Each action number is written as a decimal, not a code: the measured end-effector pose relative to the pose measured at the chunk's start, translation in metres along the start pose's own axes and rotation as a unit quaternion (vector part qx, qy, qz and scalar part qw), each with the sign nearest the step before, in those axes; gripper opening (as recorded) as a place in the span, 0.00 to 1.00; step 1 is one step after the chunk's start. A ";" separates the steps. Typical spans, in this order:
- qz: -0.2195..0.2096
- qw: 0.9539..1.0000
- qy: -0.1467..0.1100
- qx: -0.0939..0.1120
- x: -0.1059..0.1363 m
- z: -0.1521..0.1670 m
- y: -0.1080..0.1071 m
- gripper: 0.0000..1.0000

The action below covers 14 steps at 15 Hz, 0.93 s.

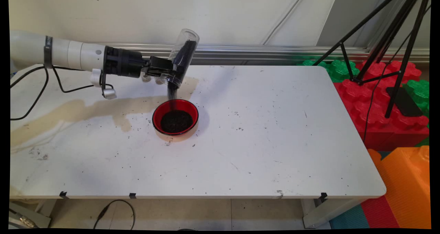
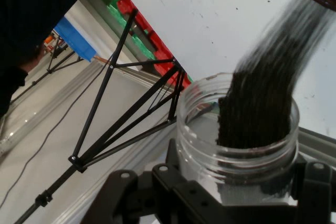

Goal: Pour the black seasoning powder in the red bowl

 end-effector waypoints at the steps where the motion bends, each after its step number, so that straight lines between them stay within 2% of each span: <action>1: 0.005 1.000 0.000 0.001 0.000 0.000 0.000 0.00; 14: 0.037 0.999 -0.004 0.003 0.002 -0.002 -0.004 0.00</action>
